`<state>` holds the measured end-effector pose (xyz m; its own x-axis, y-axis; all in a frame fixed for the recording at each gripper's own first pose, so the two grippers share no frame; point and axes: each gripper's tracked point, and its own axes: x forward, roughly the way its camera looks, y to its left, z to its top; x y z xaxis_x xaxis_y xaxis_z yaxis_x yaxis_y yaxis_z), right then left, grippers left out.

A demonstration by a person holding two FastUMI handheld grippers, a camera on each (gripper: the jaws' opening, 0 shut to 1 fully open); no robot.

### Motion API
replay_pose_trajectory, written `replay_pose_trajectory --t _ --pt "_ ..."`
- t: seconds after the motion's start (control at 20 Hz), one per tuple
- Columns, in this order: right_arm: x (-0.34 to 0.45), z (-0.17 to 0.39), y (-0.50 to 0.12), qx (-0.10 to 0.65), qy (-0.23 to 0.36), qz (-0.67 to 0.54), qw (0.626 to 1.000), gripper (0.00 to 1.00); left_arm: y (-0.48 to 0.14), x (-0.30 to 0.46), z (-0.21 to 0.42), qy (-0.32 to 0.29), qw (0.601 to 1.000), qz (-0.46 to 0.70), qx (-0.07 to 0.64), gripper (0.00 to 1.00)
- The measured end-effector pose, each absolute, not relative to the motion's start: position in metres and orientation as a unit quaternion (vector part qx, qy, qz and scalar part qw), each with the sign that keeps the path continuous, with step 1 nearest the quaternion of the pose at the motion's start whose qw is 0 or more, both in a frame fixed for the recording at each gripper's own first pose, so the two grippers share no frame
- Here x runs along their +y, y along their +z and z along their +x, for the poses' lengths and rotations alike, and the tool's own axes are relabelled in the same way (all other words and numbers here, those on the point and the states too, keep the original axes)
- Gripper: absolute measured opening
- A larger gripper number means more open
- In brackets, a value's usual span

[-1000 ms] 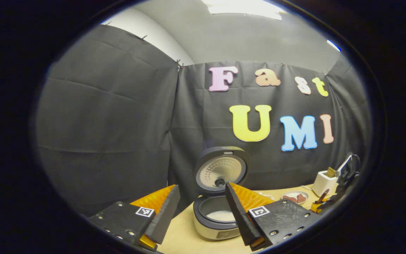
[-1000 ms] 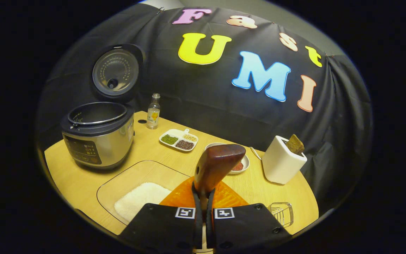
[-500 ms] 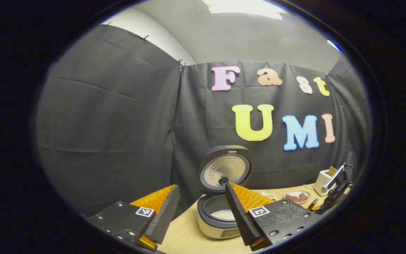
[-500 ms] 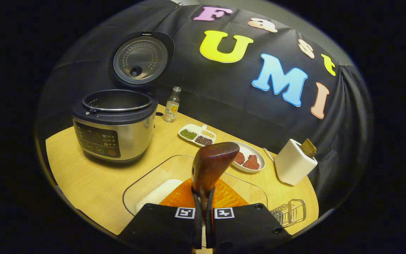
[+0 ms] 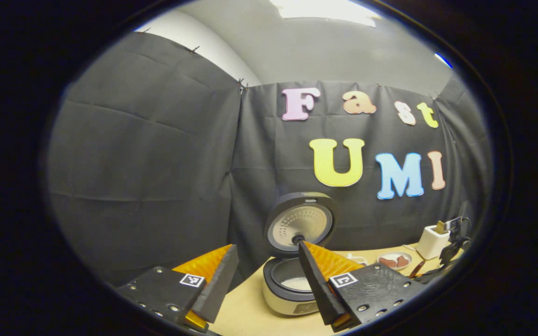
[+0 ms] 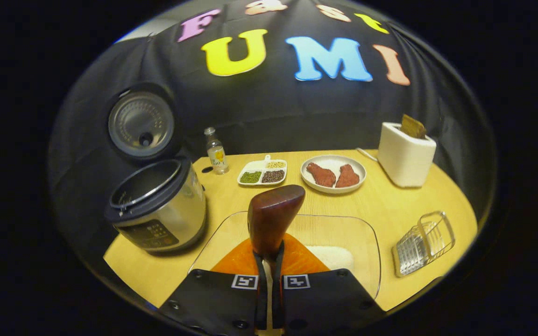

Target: Close the left gripper, press the button to open the rice cooker; take a wooden spoon from the chopstick holder with the right hand, scoop a spoonful of rice and pour it into the rice cooker, then put the wooden spoon back into the chopstick holder.

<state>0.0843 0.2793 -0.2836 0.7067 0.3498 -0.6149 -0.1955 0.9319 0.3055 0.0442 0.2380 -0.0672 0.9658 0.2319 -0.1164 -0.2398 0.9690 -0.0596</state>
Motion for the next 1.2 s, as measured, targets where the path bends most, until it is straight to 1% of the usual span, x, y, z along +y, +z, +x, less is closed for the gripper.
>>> replay_pose_trajectory --t 0.15,0.2,0.25,0.4,0.45,0.5,0.55,0.6,0.65,0.7,0.8,0.85,0.9,1.05,1.1,1.2 --pt "0.259 0.09 -0.29 0.381 0.113 0.224 0.89 0.06 -0.065 0.231 0.045 0.113 0.992 -0.036 0.054 0.81" --pt "0.252 0.092 -0.294 0.389 0.102 0.257 0.879 0.02 -0.064 0.229 0.045 0.111 0.992 -0.035 0.053 0.81" --pt "0.248 0.092 -0.297 0.397 0.092 0.285 0.868 0.06 -0.063 0.226 0.047 0.108 0.992 -0.034 0.053 0.81" --pt "0.234 0.095 -0.304 0.407 0.071 0.355 0.839 0.06 -0.059 0.221 0.049 0.104 0.993 -0.031 0.053 0.81" --pt "0.231 0.095 -0.304 0.407 0.069 0.373 0.831 0.06 -0.057 0.219 0.05 0.103 0.993 -0.03 0.052 0.81" --pt "0.23 0.096 -0.3 0.406 0.069 0.392 0.823 0.02 -0.055 0.217 0.05 0.101 0.993 -0.029 0.051 0.81" --pt "0.228 0.096 -0.297 0.404 0.069 0.409 0.816 0.06 -0.053 0.214 0.05 0.1 0.993 -0.027 0.05 0.81" --pt "0.226 0.097 -0.292 0.401 0.068 0.427 0.808 0.06 -0.051 0.211 0.052 0.098 0.994 -0.025 0.048 0.81" --pt "0.223 0.097 -0.289 0.399 0.065 0.442 0.801 0.02 -0.05 0.208 0.052 0.096 0.994 -0.024 0.047 0.81" --pt "0.22 0.098 -0.285 0.397 0.064 0.456 0.794 0.02 -0.048 0.206 0.053 0.094 0.994 -0.024 0.046 0.81" --pt "0.218 0.101 -0.278 0.391 0.064 0.482 0.781 0.09 -0.045 0.202 0.053 0.092 0.995 -0.023 0.042 0.81" --pt "0.217 0.103 -0.272 0.388 0.064 0.493 0.776 0.06 -0.045 0.201 0.052 0.091 0.995 -0.022 0.041 0.79" --pt "0.217 0.106 -0.266 0.385 0.065 0.508 0.768 0.06 -0.044 0.2 0.053 0.091 0.995 -0.023 0.041 0.81" --pt "0.221 0.113 -0.246 0.375 0.074 0.548 0.744 0.06 -0.044 0.203 0.051 0.094 0.994 -0.027 0.039 0.81" --pt "0.226 0.116 -0.239 0.373 0.078 0.558 0.737 0.05 -0.044 0.205 0.049 0.096 0.994 -0.028 0.039 0.79" --pt "0.236 0.119 -0.226 0.368 0.088 0.568 0.731 0.05 -0.045 0.211 0.045 0.101 0.994 -0.028 0.039 0.79"
